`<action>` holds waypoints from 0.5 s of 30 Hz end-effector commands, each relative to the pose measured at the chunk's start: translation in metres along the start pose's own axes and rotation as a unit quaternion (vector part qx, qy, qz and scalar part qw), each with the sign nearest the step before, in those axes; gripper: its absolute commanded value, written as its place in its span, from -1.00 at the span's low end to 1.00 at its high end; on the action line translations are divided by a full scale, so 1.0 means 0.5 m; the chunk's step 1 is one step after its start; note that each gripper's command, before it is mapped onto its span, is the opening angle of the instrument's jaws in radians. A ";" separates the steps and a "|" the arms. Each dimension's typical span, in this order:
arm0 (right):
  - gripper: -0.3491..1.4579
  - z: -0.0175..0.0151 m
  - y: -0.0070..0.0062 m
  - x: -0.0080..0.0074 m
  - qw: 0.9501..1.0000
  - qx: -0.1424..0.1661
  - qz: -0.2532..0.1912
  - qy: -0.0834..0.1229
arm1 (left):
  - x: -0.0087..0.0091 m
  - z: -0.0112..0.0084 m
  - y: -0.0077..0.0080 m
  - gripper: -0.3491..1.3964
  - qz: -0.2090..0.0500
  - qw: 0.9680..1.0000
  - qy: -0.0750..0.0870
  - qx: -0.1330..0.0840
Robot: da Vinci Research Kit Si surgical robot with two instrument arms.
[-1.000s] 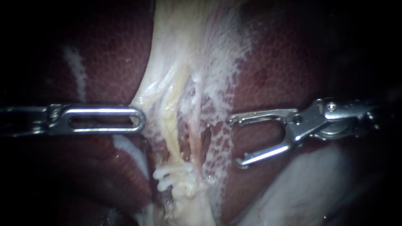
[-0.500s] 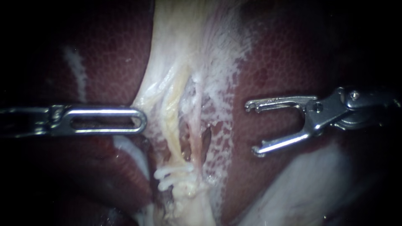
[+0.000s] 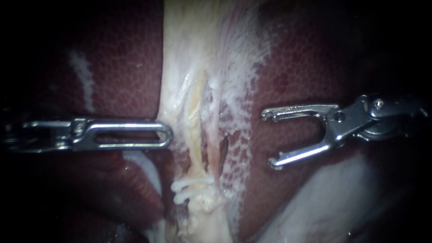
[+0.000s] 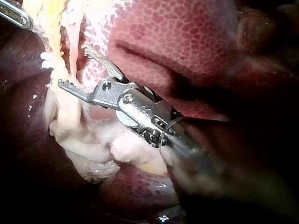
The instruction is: Going back second clip left tube
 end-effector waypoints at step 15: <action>0.05 0.0004 -0.0001 -0.0002 1.000 -0.001 0.000 0.000 | 0.0007 0.0024 0.0006 -1.00 -0.002 1.000 0.006 0.000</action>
